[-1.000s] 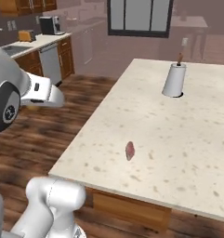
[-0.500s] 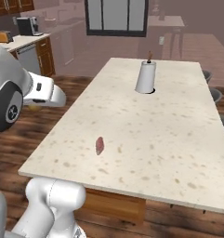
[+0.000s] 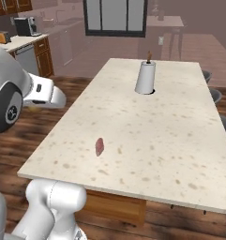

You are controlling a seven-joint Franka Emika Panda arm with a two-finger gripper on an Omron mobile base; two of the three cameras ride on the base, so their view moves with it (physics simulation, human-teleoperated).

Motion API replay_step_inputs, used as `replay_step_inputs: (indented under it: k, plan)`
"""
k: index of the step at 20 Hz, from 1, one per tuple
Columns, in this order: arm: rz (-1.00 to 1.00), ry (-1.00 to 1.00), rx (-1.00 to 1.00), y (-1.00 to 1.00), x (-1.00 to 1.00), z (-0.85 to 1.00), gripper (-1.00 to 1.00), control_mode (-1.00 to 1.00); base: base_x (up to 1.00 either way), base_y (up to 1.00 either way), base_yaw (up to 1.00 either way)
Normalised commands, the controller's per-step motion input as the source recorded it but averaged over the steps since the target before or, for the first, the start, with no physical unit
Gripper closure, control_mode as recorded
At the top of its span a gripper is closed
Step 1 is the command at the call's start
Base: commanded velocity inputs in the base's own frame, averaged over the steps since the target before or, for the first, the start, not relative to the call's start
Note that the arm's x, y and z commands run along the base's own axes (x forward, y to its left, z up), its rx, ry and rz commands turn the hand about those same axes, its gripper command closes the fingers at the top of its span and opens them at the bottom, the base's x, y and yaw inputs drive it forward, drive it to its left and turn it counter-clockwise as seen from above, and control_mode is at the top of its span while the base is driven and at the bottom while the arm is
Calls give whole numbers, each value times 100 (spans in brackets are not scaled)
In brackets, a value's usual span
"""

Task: Open the fridge, remove the apple, squash, and steak, and place them on any counter.

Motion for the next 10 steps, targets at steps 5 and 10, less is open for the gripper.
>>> replay_step_inputs:
  k: [5,10]
  plan:
    - [-5,11,0,17,47,-60,100,-100,0,0,0]
    - [-5,0,0,41,73,-98,100,-100,0,0,0]
